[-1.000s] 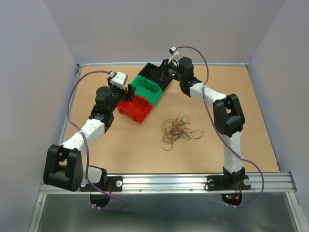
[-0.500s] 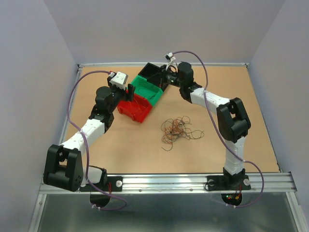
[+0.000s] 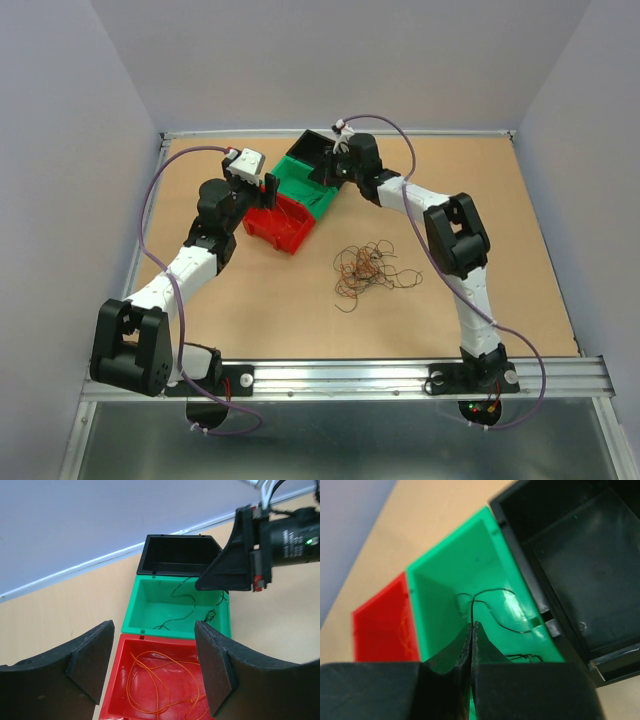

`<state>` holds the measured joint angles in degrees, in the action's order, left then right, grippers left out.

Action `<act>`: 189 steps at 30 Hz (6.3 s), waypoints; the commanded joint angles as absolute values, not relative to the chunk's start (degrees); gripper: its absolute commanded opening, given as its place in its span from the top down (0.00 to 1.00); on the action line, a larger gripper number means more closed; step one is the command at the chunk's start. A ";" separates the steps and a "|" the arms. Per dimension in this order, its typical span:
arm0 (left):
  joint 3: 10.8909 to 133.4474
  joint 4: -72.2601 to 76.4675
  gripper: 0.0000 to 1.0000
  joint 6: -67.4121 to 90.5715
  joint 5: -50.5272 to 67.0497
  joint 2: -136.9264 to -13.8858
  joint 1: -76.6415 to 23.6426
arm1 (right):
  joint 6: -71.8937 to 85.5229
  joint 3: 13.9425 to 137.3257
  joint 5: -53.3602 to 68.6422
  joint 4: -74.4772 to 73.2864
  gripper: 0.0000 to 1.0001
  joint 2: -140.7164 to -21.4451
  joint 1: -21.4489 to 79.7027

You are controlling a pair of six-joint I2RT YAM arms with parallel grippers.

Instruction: Untangle the cables

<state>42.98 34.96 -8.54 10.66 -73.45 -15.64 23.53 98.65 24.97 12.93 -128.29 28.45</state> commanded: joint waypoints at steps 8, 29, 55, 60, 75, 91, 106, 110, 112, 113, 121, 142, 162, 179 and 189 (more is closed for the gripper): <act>42.54 38.93 0.24 -9.40 11.51 -74.00 -15.29 | 10.66 113.03 8.89 -3.42 0.99 -136.93 33.66; 44.65 36.47 0.09 -8.70 3.08 -74.71 -14.77 | -3.78 101.61 11.43 -1.15 0.64 -129.47 36.83; 44.38 36.21 0.08 -8.26 3.96 -71.63 -11.87 | -1.84 91.05 17.74 10.81 0.17 -121.11 37.44; 44.38 36.30 0.08 -8.35 3.96 -71.72 -11.87 | -3.60 92.55 20.74 10.02 0.28 -123.39 38.14; 44.21 36.21 0.08 -8.88 3.96 -71.10 -11.78 | -9.40 90.10 23.55 8.61 0.69 -122.87 41.22; 44.30 36.21 0.08 -7.82 2.99 -70.05 -10.46 | -6.95 73.85 19.08 19.93 0.47 -110.93 47.55; 42.19 37.62 0.08 -9.84 17.53 -69.43 -10.72 | 2.61 55.57 -8.58 11.18 0.34 -84.05 46.85; 43.24 35.51 0.09 -11.42 23.37 -70.75 -12.91 | 5.53 49.67 -9.49 10.20 0.34 -76.85 42.99; 42.80 35.60 0.09 -12.74 23.29 -71.10 -15.19 | 8.08 46.33 -13.26 8.97 0.34 -74.28 40.54; 42.45 35.51 0.09 -13.88 23.03 -71.19 -15.99 | 9.83 44.40 -14.14 7.75 0.34 -72.27 39.47; 40.96 35.77 0.09 -18.36 23.55 -71.45 -21.00 | 14.41 39.99 -11.17 5.27 0.45 -71.01 29.72; 39.29 34.81 0.09 -21.88 28.38 -68.91 -23.03 | 10.37 44.83 4.38 0.53 0.99 -79.90 29.09; 38.32 36.03 0.12 -22.94 42.80 -71.01 -30.76 | 8.44 39.46 25.57 14.06 0.99 -68.03 36.03; 40.87 34.46 0.17 -23.29 45.26 -75.94 -33.75 | 8.70 37.88 24.26 16.70 0.99 -65.04 37.88; 42.01 33.13 0.26 -24.61 45.44 -79.10 -35.94 | 9.32 36.04 23.91 18.81 0.99 -62.05 37.97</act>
